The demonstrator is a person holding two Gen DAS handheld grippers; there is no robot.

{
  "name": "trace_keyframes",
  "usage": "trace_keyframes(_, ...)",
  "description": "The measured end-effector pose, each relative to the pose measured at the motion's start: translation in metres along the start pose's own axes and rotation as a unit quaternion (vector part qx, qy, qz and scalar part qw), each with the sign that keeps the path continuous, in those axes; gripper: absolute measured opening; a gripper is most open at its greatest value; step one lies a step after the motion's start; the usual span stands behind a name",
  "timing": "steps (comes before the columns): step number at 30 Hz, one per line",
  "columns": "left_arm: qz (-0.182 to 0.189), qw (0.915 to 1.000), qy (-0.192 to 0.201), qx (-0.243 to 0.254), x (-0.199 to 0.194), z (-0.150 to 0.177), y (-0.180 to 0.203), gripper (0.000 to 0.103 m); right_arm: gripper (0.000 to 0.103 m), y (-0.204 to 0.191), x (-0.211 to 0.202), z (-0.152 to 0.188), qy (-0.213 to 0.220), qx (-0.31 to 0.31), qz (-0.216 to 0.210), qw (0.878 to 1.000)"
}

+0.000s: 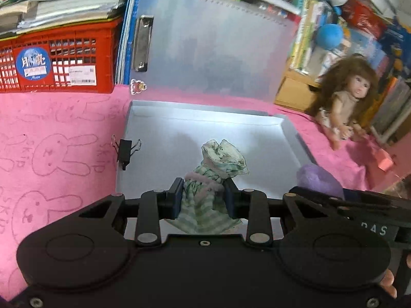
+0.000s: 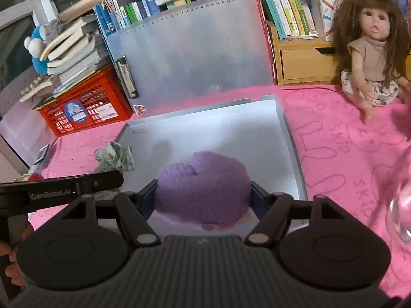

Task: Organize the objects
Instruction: 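Carry the plaid cloth and lilac ball into the white box with both tools, then open both tools to drop the cloth and ball in the box, withdraw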

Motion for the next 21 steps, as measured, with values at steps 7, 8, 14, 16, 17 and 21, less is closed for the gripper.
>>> trace_keyframes(7, -0.024, 0.9997, -0.011, -0.001, 0.03, 0.0, -0.004, 0.031, 0.074, 0.004, 0.026, -0.005, -0.014, 0.002, 0.012, 1.0)
trace_keyframes(8, -0.024, 0.9996, -0.01, 0.0, 0.033, 0.0, -0.004, 0.031, 0.074, 0.005, 0.029, -0.004, -0.015, 0.005, 0.014, 1.0)
trace_keyframes(14, -0.027, 0.9996, -0.007, 0.008, 0.038, 0.003, -0.003, 0.032, 0.074, 0.009, 0.043, 0.0, -0.019, 0.012, 0.019, 1.0)
trace_keyframes(16, -0.027, 0.9996, -0.008, 0.01, 0.041, 0.004, -0.003, 0.032, 0.074, 0.008, 0.046, 0.001, -0.021, 0.009, 0.02, 1.0)
trace_keyframes(17, -0.028, 0.9995, -0.008, 0.011, 0.042, 0.005, -0.003, 0.032, 0.074, 0.008, 0.048, 0.002, -0.022, 0.006, 0.022, 0.999)
trace_keyframes(21, -0.03, 0.9994, -0.004, 0.015, 0.044, 0.007, -0.003, 0.032, 0.074, 0.009, 0.054, 0.006, -0.027, 0.001, 0.031, 0.999)
Point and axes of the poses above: each gripper's, at about its wrist camera, not at the fingertips, and x roughly the way its jaws point, y to its right, z to its underside, the point moved 3 cm from there along x, roughly the way its jaws point, and after that the axes turned 5 degrees about -y, right-handed, at the moved point
